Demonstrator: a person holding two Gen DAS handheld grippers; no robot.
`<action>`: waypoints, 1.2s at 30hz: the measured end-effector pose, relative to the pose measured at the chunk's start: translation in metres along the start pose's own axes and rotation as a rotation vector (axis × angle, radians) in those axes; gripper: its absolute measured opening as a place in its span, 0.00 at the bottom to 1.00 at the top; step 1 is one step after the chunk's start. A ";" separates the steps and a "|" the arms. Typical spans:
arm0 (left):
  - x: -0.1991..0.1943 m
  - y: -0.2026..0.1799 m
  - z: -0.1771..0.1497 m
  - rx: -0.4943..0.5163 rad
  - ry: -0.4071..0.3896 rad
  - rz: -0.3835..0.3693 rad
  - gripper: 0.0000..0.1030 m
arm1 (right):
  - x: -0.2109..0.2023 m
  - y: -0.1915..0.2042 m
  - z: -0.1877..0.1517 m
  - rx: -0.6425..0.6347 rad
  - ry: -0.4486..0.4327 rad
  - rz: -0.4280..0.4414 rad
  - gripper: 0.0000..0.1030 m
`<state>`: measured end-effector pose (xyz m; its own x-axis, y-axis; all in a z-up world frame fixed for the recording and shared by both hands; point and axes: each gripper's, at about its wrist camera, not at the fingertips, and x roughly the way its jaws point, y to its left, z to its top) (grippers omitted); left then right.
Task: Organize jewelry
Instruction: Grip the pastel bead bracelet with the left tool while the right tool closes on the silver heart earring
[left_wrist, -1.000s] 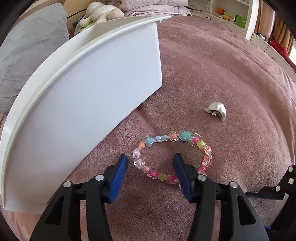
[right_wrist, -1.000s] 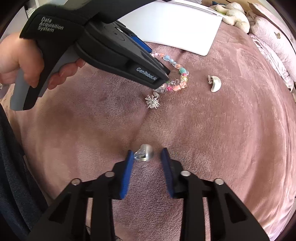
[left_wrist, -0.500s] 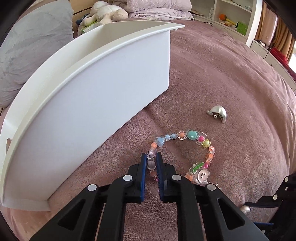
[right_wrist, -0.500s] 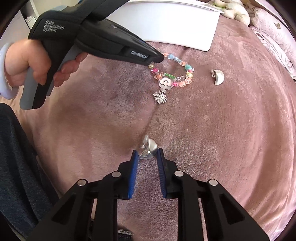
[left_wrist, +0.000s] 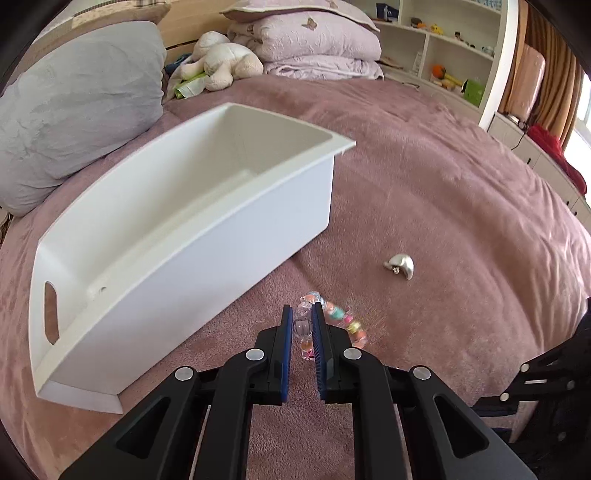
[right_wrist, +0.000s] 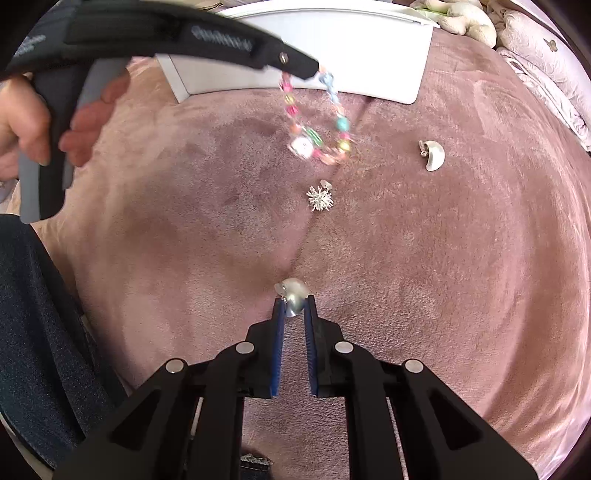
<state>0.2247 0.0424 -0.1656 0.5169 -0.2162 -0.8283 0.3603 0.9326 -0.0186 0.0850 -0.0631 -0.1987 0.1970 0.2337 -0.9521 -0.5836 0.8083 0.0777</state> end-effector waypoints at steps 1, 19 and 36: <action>-0.001 -0.001 0.002 0.001 -0.004 0.002 0.15 | 0.002 0.000 -0.001 0.000 0.007 0.004 0.11; 0.012 0.010 -0.006 -0.024 0.022 0.005 0.15 | 0.021 0.001 0.024 -0.012 0.032 0.011 0.16; -0.029 0.007 0.013 0.020 -0.058 0.008 0.15 | -0.028 -0.024 0.036 0.023 -0.026 0.060 0.01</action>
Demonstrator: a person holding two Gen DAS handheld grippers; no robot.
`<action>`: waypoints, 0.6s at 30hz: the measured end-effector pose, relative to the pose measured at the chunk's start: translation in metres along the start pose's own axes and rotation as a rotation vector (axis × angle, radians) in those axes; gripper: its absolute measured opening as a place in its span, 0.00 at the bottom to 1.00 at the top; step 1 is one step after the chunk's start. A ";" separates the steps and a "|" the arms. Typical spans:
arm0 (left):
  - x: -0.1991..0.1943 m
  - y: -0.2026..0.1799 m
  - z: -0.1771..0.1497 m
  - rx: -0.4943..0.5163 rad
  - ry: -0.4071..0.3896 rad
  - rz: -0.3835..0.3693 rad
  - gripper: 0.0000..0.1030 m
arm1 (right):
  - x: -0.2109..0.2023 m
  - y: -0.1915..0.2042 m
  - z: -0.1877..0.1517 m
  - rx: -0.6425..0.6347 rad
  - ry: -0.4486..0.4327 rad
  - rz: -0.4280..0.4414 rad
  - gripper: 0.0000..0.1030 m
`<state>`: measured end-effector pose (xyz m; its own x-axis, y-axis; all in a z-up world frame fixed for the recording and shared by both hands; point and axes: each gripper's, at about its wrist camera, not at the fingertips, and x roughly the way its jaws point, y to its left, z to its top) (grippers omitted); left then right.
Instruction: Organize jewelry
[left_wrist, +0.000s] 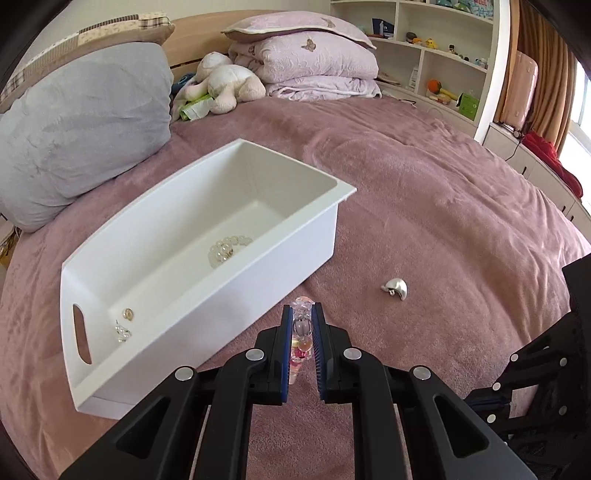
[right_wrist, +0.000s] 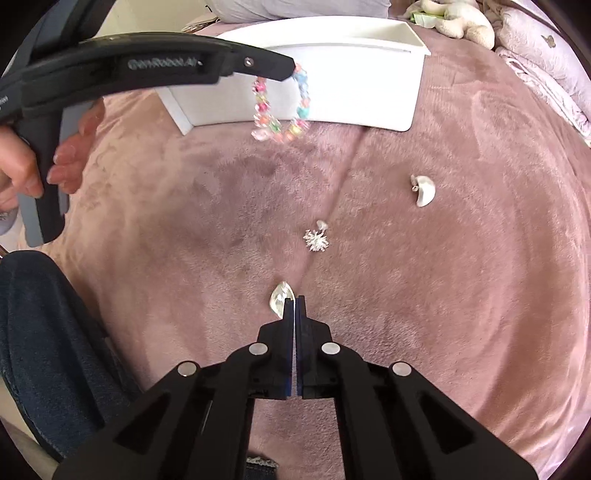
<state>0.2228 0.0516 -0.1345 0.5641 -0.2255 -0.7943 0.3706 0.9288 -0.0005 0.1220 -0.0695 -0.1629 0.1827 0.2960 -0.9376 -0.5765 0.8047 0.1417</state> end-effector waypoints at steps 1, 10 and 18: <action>-0.001 0.001 0.001 -0.005 -0.003 0.004 0.15 | 0.004 0.001 -0.002 -0.002 0.011 0.005 0.01; 0.006 -0.001 -0.008 -0.020 0.028 0.000 0.15 | 0.028 0.009 -0.006 0.003 0.022 0.006 0.59; 0.019 0.000 -0.014 -0.034 0.067 -0.019 0.15 | 0.053 0.013 -0.003 -0.041 0.071 -0.066 0.43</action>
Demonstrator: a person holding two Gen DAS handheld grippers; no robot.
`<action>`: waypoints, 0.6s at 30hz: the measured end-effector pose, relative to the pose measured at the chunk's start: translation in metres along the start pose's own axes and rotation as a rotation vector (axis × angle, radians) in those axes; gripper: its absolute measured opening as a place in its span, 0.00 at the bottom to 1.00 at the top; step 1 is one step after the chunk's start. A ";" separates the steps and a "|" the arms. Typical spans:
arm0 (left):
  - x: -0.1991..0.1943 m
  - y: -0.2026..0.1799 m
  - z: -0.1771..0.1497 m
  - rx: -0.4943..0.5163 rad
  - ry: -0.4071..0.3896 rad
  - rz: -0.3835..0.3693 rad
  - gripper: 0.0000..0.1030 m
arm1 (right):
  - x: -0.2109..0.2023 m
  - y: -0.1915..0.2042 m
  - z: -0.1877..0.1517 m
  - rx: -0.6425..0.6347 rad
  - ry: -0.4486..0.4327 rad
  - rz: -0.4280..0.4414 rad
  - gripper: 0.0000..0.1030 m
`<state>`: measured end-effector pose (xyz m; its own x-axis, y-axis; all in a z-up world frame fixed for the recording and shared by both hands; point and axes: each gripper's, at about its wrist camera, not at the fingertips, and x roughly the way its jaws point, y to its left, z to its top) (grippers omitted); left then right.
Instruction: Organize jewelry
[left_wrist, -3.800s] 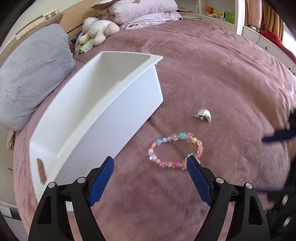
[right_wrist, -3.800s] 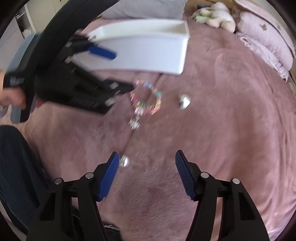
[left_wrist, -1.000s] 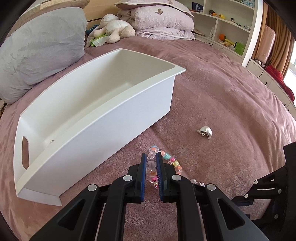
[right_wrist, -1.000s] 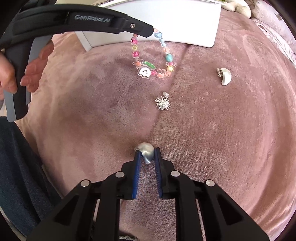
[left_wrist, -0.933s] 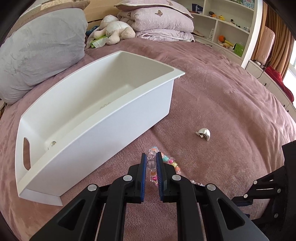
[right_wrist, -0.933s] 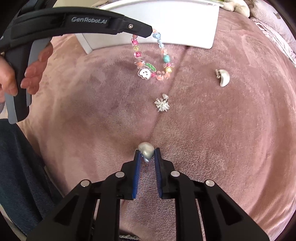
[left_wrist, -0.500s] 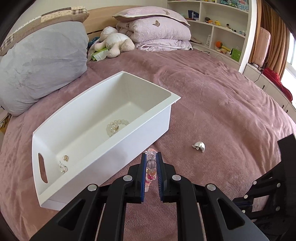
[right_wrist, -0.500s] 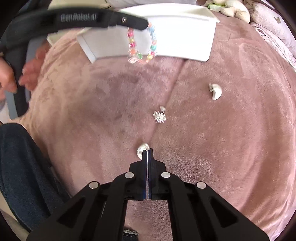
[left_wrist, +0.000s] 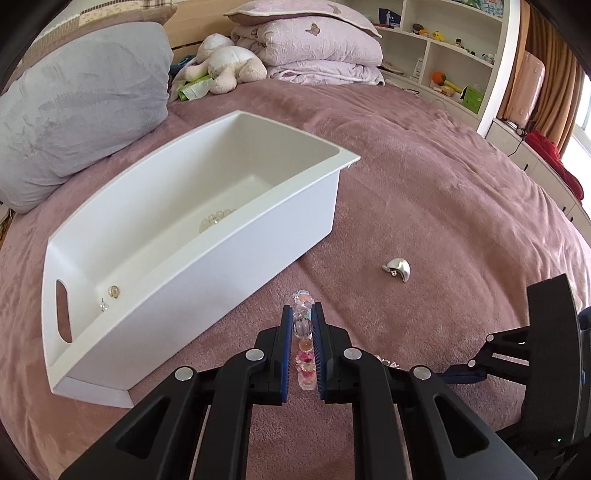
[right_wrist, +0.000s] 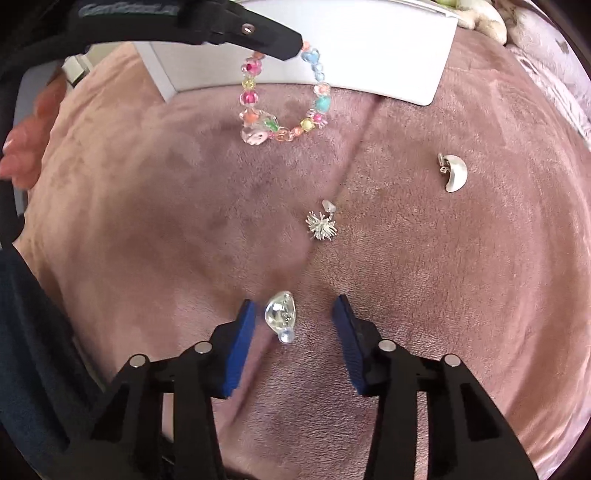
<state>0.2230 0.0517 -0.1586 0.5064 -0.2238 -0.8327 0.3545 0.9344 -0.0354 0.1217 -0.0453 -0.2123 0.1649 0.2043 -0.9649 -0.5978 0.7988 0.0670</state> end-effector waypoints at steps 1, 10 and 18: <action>0.004 0.001 -0.001 -0.005 0.014 0.002 0.16 | 0.001 0.001 0.000 -0.005 0.002 -0.003 0.43; 0.042 0.012 -0.022 -0.035 0.139 0.047 0.32 | 0.010 0.022 -0.004 -0.076 0.023 -0.033 0.17; 0.060 0.016 -0.034 -0.009 0.196 0.055 0.14 | 0.004 0.005 -0.008 0.010 0.009 0.044 0.17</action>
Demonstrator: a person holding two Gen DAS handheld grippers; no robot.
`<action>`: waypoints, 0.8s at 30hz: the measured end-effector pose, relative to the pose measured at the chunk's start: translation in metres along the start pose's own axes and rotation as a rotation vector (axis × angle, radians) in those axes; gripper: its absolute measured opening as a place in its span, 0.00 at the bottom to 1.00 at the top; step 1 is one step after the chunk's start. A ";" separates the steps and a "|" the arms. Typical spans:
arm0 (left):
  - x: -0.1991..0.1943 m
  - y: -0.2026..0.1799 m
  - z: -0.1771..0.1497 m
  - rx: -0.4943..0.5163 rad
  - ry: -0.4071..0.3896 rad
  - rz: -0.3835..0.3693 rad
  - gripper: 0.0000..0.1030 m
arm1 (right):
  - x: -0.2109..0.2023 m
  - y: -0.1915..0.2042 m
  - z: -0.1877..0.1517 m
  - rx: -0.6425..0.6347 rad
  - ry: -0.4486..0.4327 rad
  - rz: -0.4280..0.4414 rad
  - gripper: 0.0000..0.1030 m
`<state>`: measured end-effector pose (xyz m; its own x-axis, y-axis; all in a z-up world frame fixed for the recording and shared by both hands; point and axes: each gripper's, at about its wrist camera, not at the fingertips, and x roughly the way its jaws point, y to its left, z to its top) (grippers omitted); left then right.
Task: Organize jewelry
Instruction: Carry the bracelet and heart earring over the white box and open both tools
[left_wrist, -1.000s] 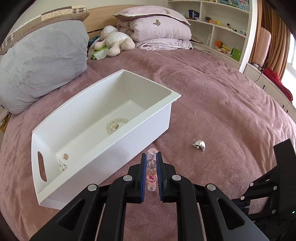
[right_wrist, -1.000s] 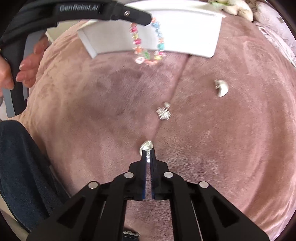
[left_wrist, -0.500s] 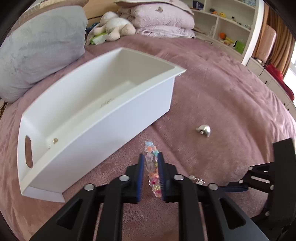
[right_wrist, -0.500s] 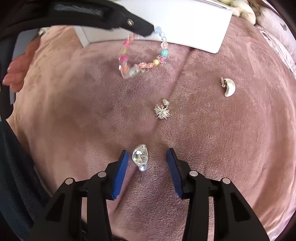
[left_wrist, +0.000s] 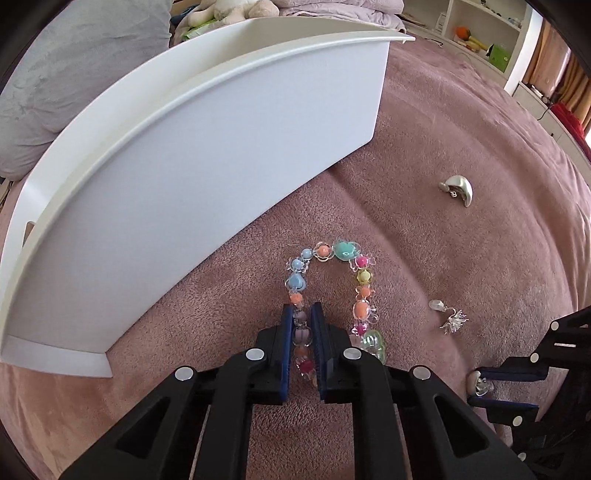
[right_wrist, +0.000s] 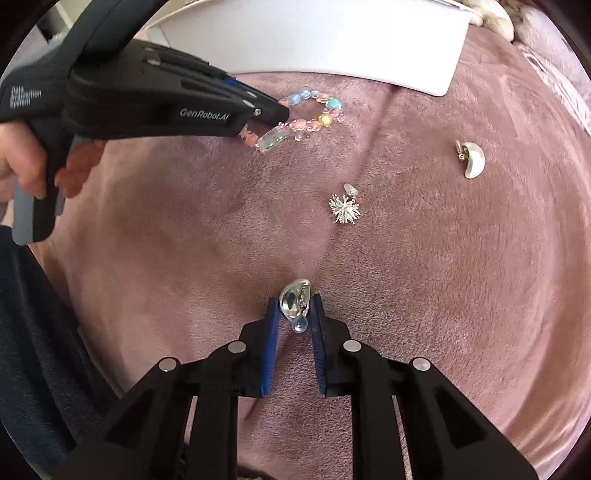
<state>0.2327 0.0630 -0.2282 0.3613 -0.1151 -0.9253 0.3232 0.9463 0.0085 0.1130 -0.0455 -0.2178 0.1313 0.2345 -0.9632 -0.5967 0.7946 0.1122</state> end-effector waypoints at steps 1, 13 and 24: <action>-0.002 0.000 0.000 -0.003 -0.004 -0.004 0.14 | -0.003 -0.003 0.000 0.010 -0.005 0.012 0.17; -0.067 -0.010 0.025 0.032 -0.135 -0.009 0.14 | -0.066 -0.043 0.004 0.032 -0.084 0.035 0.17; -0.159 0.002 0.048 0.049 -0.295 0.051 0.14 | -0.128 -0.040 0.064 0.023 -0.265 0.019 0.17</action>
<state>0.2179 0.0687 -0.0630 0.6145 -0.1576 -0.7730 0.3374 0.9382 0.0769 0.1707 -0.0710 -0.0837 0.3242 0.3858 -0.8637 -0.5834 0.8003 0.1385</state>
